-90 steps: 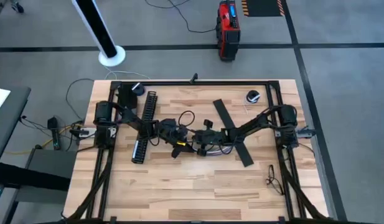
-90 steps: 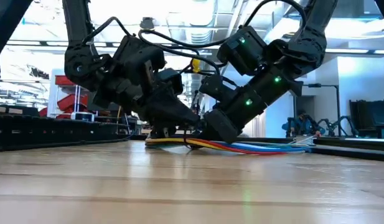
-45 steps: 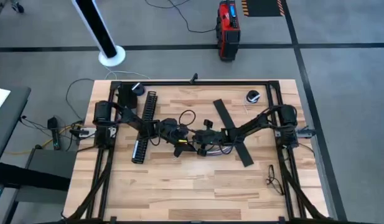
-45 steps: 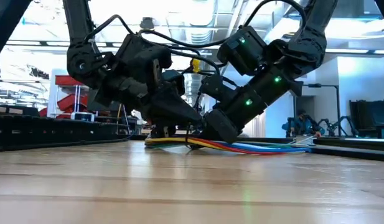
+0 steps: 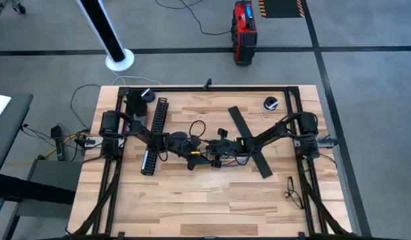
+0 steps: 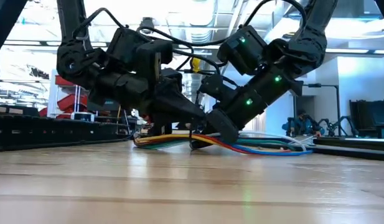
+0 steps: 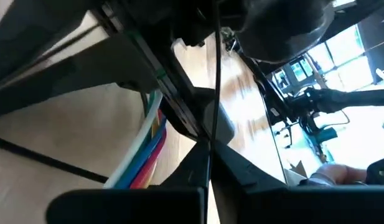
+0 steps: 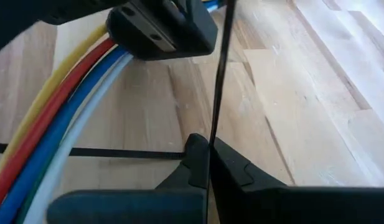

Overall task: Ziptie cables
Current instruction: Wrap the black zip tie on the cable

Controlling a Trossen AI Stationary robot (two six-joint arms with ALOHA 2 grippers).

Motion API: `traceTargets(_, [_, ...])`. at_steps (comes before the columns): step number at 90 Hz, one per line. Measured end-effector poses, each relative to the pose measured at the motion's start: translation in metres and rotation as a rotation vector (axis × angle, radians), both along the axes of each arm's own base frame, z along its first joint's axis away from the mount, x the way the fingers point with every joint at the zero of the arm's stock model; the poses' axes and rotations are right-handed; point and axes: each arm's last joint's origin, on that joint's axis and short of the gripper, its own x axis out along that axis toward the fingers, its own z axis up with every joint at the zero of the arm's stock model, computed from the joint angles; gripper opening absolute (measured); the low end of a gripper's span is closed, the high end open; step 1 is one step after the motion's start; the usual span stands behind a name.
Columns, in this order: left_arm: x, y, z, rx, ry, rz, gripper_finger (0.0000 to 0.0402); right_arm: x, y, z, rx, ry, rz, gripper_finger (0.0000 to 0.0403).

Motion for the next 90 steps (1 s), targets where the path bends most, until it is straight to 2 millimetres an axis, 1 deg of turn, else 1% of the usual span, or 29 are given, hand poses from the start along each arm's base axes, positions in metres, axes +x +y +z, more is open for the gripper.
traceTargets(45, [-0.001,0.0027,-0.0011,-0.033,0.024,-0.01,0.0,0.0001,0.0,0.0001,0.0,-0.002,0.0,0.0])
traceTargets(90, [-0.0018,-0.0025,-0.002,-0.058,0.041,-0.016,0.0,0.0002,0.0,0.0002,0.0,-0.003,0.0,0.0])
